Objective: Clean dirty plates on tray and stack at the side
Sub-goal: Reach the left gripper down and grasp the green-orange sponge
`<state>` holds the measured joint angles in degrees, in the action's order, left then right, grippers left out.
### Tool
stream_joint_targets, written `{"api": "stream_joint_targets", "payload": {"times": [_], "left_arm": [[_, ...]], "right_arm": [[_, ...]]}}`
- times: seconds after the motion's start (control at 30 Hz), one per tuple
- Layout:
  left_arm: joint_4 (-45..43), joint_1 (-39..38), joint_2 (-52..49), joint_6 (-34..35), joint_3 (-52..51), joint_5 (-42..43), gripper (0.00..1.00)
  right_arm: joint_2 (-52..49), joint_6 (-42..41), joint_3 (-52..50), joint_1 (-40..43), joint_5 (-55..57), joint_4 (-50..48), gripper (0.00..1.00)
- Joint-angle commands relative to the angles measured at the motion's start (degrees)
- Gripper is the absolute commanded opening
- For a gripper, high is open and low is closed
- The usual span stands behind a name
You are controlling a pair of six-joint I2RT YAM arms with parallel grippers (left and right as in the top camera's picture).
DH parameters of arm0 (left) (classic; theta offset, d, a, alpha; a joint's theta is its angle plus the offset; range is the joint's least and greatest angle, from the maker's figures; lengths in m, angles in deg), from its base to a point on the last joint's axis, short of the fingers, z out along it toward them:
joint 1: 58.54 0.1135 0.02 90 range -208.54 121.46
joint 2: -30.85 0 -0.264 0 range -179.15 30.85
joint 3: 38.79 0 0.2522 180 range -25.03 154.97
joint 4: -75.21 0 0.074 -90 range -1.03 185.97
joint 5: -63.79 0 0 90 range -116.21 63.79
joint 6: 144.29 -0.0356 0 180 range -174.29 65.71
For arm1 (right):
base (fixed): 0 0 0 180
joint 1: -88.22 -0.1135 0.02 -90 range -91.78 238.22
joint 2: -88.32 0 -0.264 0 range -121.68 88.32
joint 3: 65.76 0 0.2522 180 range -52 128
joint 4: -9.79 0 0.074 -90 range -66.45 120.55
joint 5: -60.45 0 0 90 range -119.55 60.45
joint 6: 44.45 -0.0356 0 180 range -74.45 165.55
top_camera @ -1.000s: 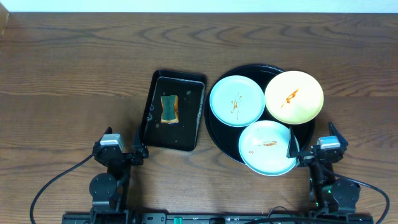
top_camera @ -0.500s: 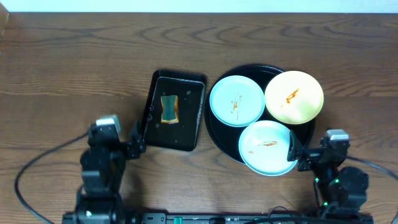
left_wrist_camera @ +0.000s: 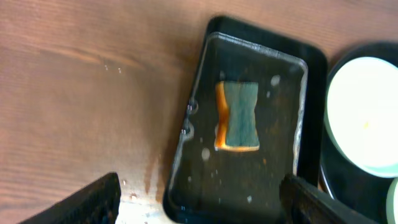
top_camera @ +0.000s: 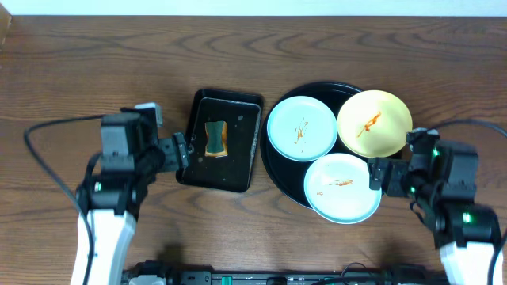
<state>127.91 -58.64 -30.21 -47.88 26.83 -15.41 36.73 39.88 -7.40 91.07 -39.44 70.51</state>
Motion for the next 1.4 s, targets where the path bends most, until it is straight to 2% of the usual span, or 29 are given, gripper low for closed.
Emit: {"api": "stream_joint_targets", "payload": {"times": [0.0,0.27,0.5,0.67,0.9,1.23,1.3,1.37], "left_arm": [[1.51,0.02,-5.57,1.42,3.52,5.01,0.82],[-2.47,0.04,-11.37,1.38,3.56,6.1,0.82],[-11.91,-0.46,-13.51,1.64,3.54,11.21,0.81],[-17.94,-4.28,-16.61,1.62,3.54,3.45,0.8],[-21.44,-11.63,-24.33,1.64,3.54,-8.72,0.68],[-23.61,-15.32,-35.65,1.84,3.54,-9.16,0.65],[-24.22,-15.61,-37.18,1.84,3.54,-9.14,0.57],[-24.74,-15.98,-38.51,1.84,3.54,-9.11,0.54]], "right_arm": [[-3.93,-0.52,1.86,-0.68,-1.14,0.35,0.99],[-8.48,-0.52,1.84,-0.68,-3.15,0.68,0.99],[-8.68,-0.52,1.84,-0.66,-3.87,0.61,0.99],[-8.7,-0.52,1.84,-0.66,-3.87,0.63,0.99],[-8.7,-0.52,1.84,-0.66,-3.87,0.63,0.99],[-8.7,-0.5,1.84,-0.66,-3.87,0.44,0.99],[-8.7,-0.52,1.84,-0.66,-3.85,0.46,0.99],[-8.7,-0.5,1.84,-0.66,-3.85,0.44,0.99]]}}
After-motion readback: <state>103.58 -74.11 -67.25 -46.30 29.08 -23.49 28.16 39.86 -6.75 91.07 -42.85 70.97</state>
